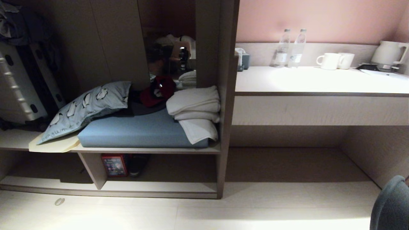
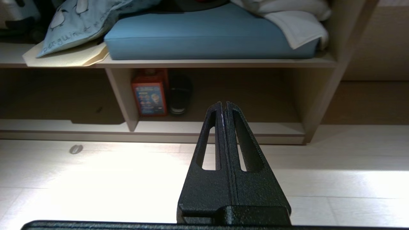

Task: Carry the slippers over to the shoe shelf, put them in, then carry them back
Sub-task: Place the slippers into the shoe cabinet

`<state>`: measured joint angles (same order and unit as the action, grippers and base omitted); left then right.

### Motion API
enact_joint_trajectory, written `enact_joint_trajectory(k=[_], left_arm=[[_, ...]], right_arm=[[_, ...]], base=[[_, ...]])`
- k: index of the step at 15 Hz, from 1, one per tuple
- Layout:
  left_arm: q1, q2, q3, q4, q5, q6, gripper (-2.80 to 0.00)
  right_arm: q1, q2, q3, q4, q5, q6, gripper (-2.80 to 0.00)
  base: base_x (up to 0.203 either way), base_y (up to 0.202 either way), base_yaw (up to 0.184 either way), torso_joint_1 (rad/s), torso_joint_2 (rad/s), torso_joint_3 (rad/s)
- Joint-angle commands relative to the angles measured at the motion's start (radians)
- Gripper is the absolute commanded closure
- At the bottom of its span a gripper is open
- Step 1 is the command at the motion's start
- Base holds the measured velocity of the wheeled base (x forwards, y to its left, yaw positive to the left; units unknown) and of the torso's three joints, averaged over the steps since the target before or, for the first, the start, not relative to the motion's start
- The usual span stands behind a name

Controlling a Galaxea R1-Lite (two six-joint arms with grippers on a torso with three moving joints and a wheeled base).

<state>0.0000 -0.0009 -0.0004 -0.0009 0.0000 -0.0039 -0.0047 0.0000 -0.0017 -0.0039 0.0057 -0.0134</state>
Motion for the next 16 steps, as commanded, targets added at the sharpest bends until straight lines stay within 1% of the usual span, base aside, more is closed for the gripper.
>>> enact_joint_trajectory(k=[1, 16], left_arm=[[0.000, 0.001, 0.000, 0.001, 0.000, -0.001, 0.00], [0.000, 0.001, -0.001, -0.001, 0.000, -0.001, 0.00]], right_arm=[[0.000, 0.002, 0.000, -0.001, 0.000, 0.000, 0.00], [0.000, 0.002, 0.000, -0.001, 0.000, 0.000, 0.00]], base=[[0.000, 0.196, -0.002, 0.004, 0.01, 0.002], [0.000, 0.195, -0.002, 0.002, 0.00, 0.003]])
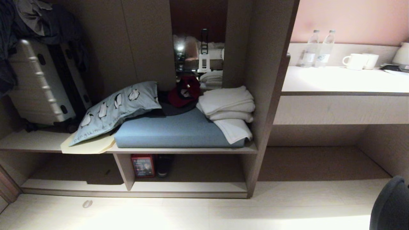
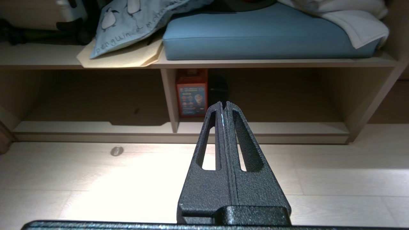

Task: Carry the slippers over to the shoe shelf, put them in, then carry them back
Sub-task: Place the slippers into the shoe cabinet

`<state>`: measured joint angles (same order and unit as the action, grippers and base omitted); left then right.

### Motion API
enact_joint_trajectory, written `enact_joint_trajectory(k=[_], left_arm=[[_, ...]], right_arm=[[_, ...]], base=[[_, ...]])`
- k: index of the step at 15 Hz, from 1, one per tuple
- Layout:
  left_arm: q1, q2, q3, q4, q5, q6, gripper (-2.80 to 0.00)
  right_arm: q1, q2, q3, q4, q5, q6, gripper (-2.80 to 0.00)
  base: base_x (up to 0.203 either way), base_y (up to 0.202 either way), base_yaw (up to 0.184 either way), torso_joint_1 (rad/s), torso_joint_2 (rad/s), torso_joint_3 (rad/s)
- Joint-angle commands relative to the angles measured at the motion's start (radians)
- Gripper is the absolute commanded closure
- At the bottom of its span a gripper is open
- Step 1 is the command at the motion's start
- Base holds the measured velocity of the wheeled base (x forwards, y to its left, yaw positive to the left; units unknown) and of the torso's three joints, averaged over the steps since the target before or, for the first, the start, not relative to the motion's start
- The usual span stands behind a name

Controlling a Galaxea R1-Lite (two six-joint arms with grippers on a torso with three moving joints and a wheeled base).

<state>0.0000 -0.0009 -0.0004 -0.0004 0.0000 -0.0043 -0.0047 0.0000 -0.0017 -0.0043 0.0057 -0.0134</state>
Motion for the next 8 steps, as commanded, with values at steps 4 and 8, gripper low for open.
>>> enact_joint_trajectory(k=[4, 8], left_arm=[[0.000, 0.001, 0.000, 0.000, 0.000, 0.000, 0.00], [0.000, 0.001, 0.000, -0.001, 0.000, 0.000, 0.00]], right_arm=[[0.000, 0.002, 0.000, 0.000, 0.000, 0.000, 0.00], [0.000, 0.002, 0.000, 0.000, 0.000, 0.000, 0.00]], base=[[0.000, 0.196, -0.002, 0.003, 0.00, 0.004], [0.000, 0.196, 0.001, 0.001, 0.00, 0.003]])
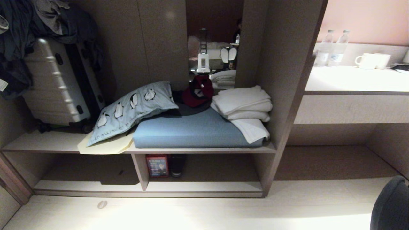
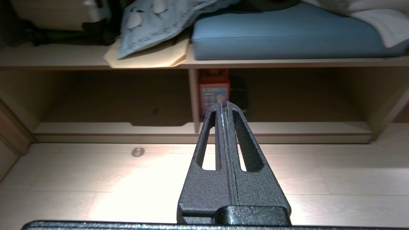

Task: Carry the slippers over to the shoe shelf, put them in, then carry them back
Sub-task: Place the slippers into the shoe cabinet

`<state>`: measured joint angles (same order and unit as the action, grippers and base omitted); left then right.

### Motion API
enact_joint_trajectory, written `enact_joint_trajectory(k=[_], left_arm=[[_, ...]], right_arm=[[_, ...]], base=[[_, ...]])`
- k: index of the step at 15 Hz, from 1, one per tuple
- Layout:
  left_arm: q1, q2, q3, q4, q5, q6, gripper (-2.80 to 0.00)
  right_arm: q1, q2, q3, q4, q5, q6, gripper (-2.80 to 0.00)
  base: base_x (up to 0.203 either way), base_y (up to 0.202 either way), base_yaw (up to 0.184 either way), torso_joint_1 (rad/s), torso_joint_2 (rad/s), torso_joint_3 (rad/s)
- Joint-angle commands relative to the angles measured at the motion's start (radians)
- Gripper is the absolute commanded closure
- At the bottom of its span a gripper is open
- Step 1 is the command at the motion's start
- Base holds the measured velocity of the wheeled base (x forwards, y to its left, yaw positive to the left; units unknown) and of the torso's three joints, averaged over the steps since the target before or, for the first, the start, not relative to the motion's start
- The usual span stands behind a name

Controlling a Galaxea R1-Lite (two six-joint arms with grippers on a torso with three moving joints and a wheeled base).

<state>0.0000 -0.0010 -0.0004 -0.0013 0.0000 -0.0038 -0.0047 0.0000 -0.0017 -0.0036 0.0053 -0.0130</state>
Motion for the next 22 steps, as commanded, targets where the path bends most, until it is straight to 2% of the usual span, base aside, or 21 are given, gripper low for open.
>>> enact_joint_trajectory(k=[1, 9, 17, 22], left_arm=[[0.000, 0.001, 0.000, 0.001, 0.000, -0.001, 0.00], [0.000, 0.001, -0.001, 0.000, 0.000, -0.001, 0.00], [0.000, 0.001, 0.000, 0.001, 0.000, -0.001, 0.00], [0.000, 0.001, 0.000, 0.000, 0.000, -0.001, 0.00]], right_arm=[[0.000, 0.002, 0.000, -0.001, 0.001, -0.001, 0.00], [0.000, 0.002, 0.000, -0.001, 0.001, -0.001, 0.00], [0.000, 0.002, 0.000, -0.001, 0.001, -0.001, 0.00], [0.000, 0.002, 0.000, -0.001, 0.001, -0.001, 0.00]], base=[[0.000, 0.193, -0.004, 0.005, 0.00, 0.002], [0.000, 0.179, -0.001, 0.002, 0.00, 0.000], [0.000, 0.000, 0.000, 0.000, 0.00, 0.000], [0.000, 0.000, 0.000, 0.000, 0.00, -0.150]])
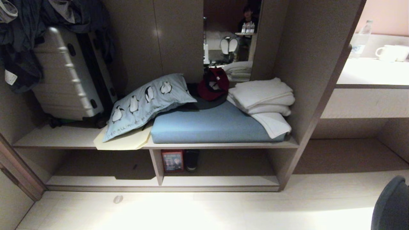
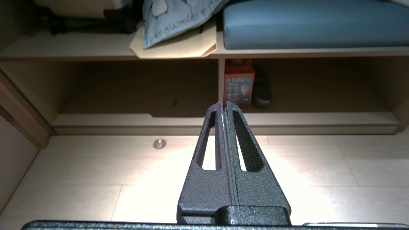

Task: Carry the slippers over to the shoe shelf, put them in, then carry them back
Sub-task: Place the slippers into the shoe cabinet

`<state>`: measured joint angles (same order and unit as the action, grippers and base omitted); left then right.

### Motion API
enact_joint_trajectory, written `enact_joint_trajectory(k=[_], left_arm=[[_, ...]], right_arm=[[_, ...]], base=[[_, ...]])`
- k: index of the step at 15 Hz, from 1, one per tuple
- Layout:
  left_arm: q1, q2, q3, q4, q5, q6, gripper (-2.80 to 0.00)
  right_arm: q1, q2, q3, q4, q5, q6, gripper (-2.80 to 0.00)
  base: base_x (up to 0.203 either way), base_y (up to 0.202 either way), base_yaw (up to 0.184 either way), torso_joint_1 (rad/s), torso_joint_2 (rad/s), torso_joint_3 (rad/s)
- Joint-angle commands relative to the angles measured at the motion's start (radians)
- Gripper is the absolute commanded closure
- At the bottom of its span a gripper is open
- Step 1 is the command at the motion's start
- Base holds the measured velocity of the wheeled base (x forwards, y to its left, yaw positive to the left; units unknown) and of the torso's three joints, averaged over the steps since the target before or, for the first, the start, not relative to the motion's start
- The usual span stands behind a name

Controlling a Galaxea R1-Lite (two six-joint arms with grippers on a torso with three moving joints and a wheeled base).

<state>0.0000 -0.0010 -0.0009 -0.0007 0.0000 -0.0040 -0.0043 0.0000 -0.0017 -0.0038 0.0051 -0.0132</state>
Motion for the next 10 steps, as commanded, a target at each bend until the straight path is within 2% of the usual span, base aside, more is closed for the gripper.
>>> enact_joint_trajectory(k=[1, 10], left_arm=[[0.000, 0.001, 0.001, 0.001, 0.000, -0.001, 0.00], [0.000, 0.001, 0.000, 0.000, 0.000, -0.001, 0.00]], right_arm=[[0.000, 0.002, 0.000, -0.001, 0.001, -0.001, 0.00], [0.000, 0.002, 0.000, -0.001, 0.001, -0.001, 0.00]], base=[[0.000, 0.000, 0.000, 0.005, 0.00, -0.196], [0.000, 0.000, 0.000, 0.004, 0.00, -0.200]])
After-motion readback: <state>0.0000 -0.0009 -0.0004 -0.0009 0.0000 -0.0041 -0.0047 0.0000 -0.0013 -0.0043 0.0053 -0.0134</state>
